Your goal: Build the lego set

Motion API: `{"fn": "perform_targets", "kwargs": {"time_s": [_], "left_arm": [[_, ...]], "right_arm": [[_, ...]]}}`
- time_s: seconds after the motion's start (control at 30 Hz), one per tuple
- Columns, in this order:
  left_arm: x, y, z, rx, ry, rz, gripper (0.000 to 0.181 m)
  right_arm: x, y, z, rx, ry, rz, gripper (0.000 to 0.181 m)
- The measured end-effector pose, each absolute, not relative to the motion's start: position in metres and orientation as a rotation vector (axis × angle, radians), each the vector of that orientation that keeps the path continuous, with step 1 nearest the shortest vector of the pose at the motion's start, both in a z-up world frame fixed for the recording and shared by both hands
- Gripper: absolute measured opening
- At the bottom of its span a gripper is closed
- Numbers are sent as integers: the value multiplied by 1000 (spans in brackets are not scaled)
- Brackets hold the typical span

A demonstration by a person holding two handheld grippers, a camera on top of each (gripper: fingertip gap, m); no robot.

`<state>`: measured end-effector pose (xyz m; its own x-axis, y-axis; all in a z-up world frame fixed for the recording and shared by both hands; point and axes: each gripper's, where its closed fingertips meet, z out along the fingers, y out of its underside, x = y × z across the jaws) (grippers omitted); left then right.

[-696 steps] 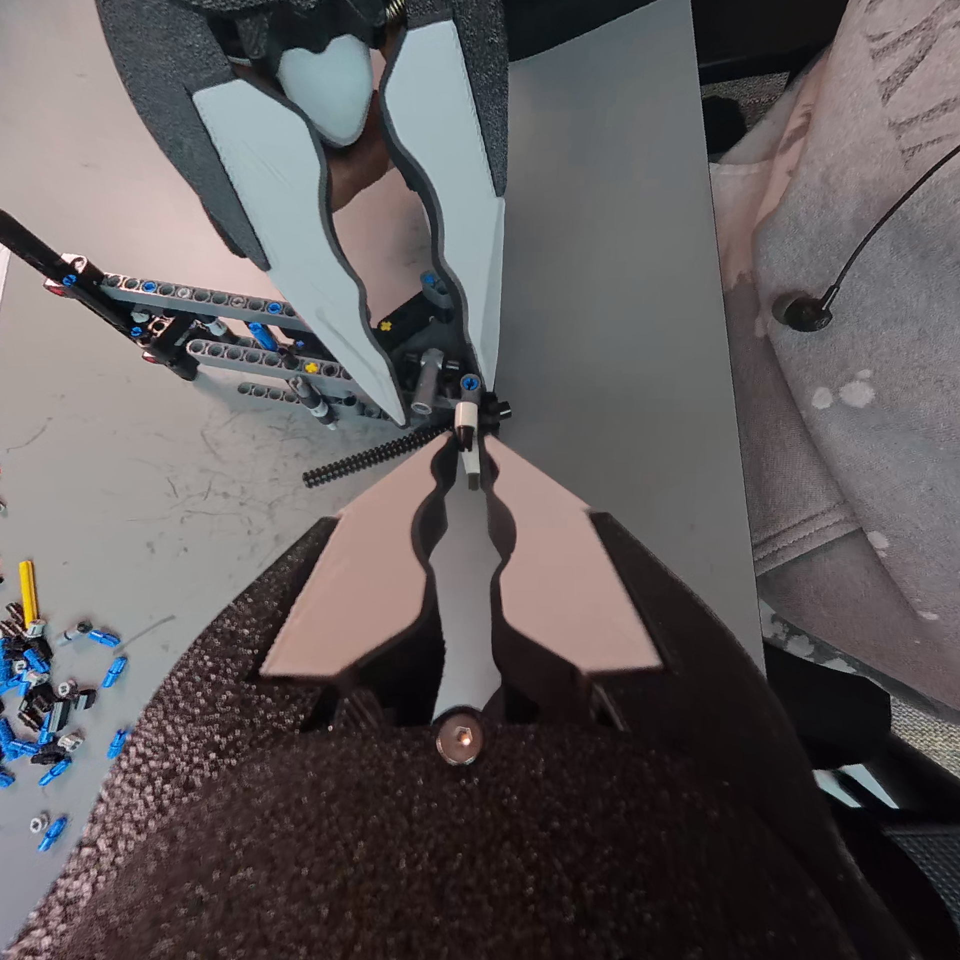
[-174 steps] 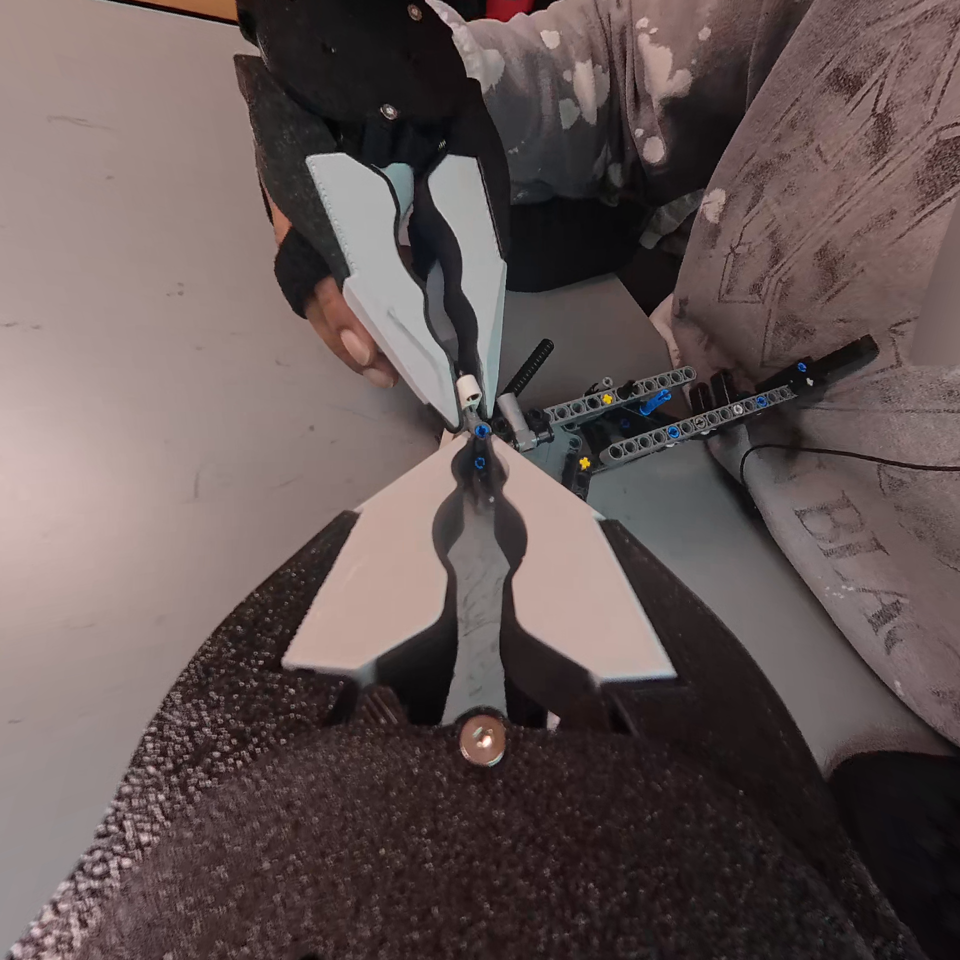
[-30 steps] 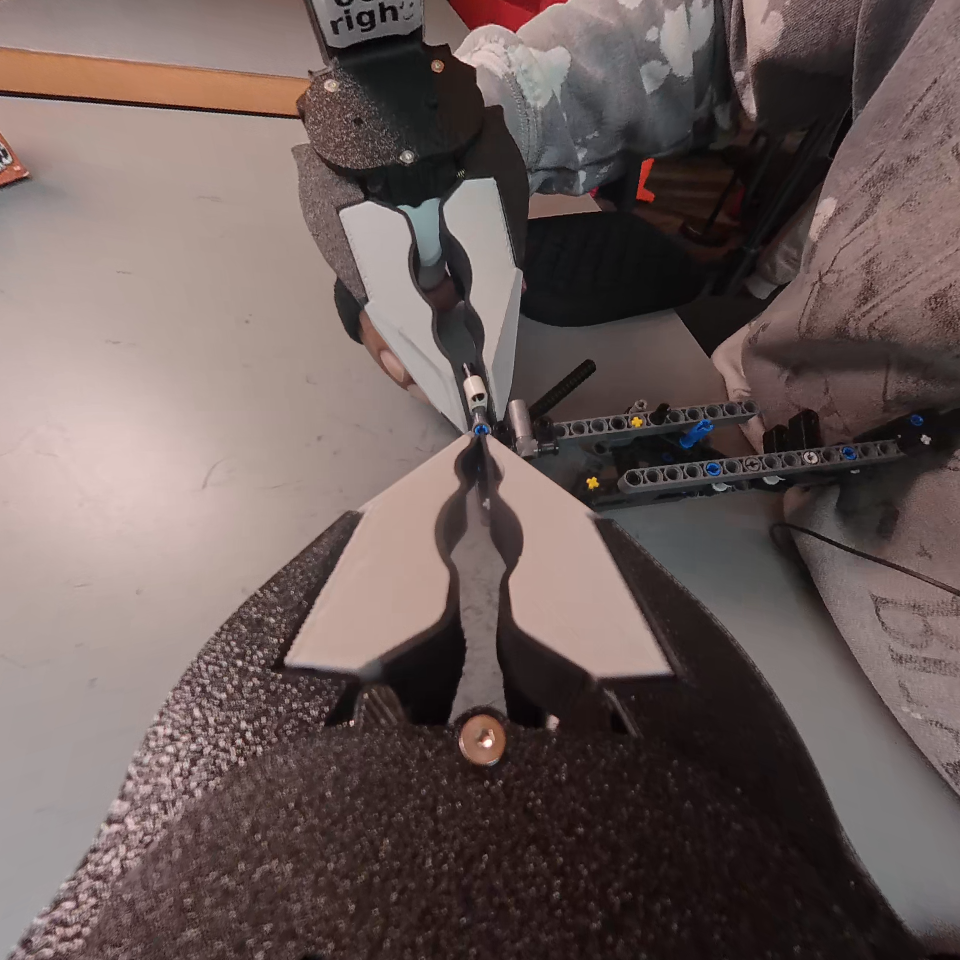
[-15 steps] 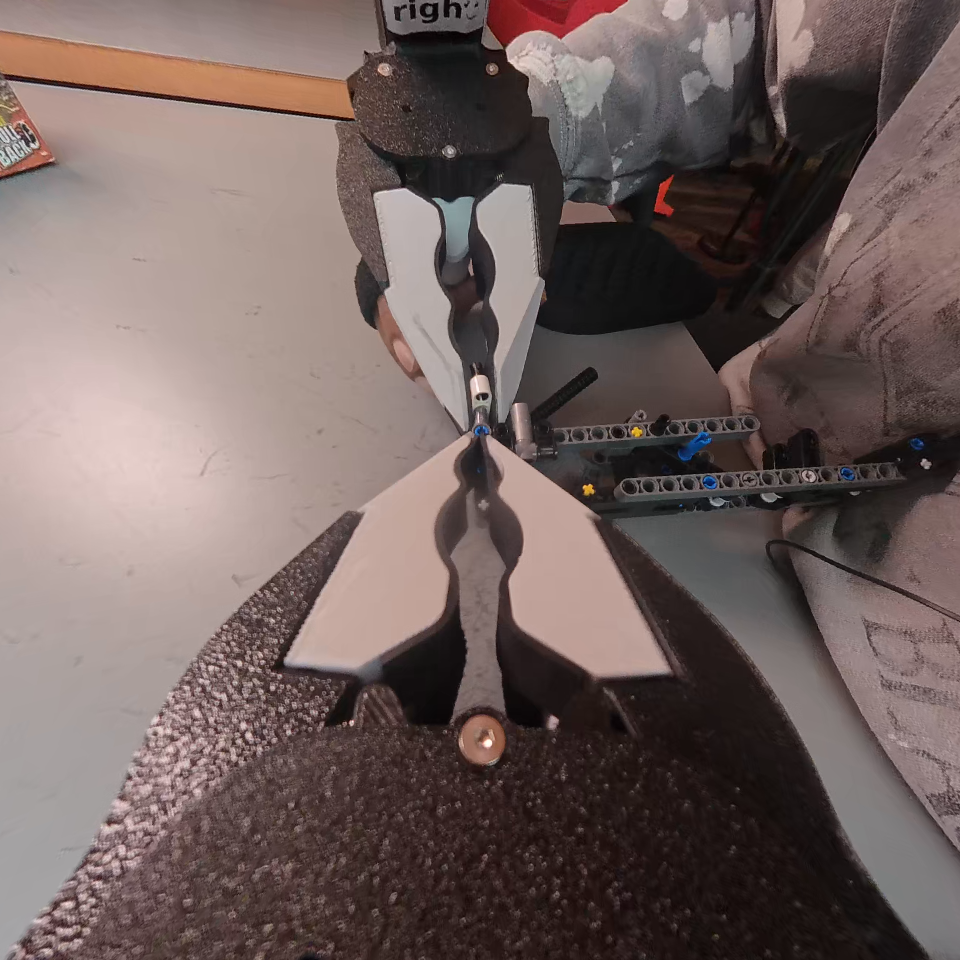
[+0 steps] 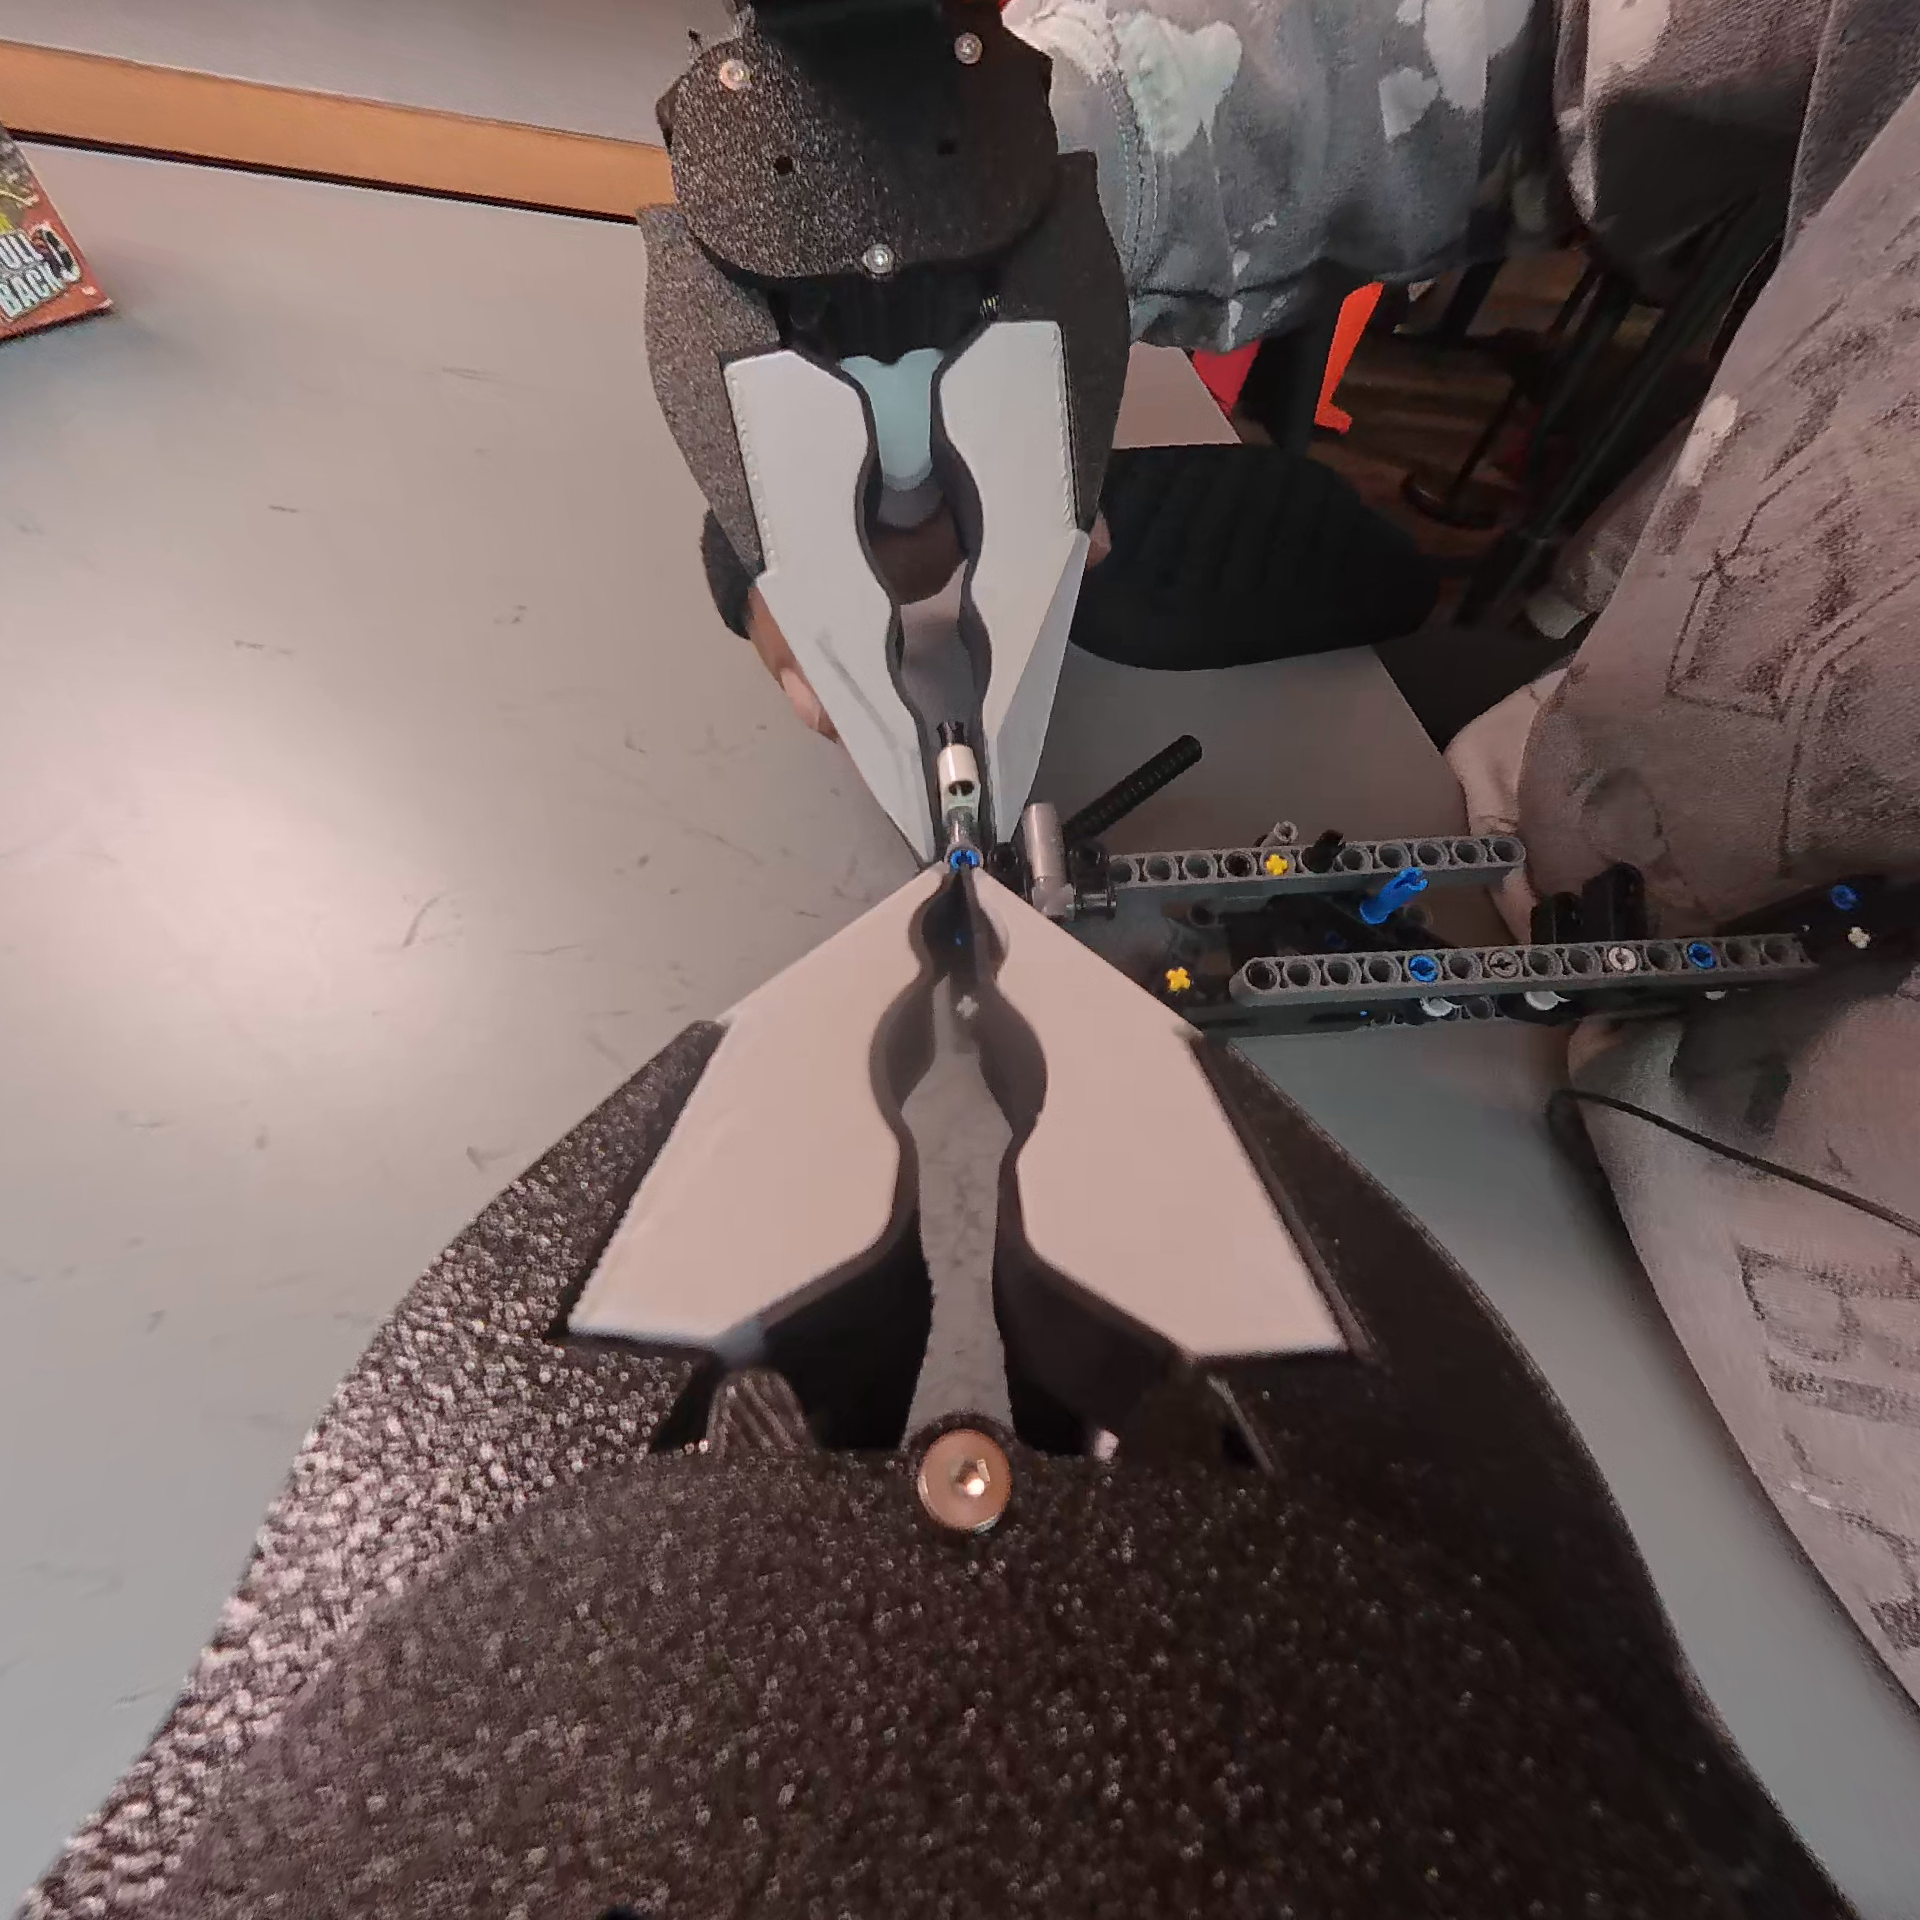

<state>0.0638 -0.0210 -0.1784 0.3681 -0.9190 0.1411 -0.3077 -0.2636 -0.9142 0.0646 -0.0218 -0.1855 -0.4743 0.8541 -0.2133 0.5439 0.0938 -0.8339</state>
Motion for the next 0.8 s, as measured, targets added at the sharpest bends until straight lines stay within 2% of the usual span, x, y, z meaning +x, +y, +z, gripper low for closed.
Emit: {"fn": "perform_targets", "kwargs": {"time_s": [0.13, 0.23, 0.3, 0.8], "left_arm": [[65, -20, -179, -1775, 1077, -890, 0], [65, -19, -179, -1776, 1075, -891, 0], [65, -19, -179, -1777, 1074, -895, 0], [66, -19, -178, -1798, 1016, -859, 0]], "right_arm": [[69, -19, -183, -1369, -2037, 1325, 8], [76, -17, -179, -1377, -2034, 1339, 20], [74, -14, -177, -1371, -2008, 1312, 7], [72, -18, -178, -1348, -2026, 1175, 6]]}}
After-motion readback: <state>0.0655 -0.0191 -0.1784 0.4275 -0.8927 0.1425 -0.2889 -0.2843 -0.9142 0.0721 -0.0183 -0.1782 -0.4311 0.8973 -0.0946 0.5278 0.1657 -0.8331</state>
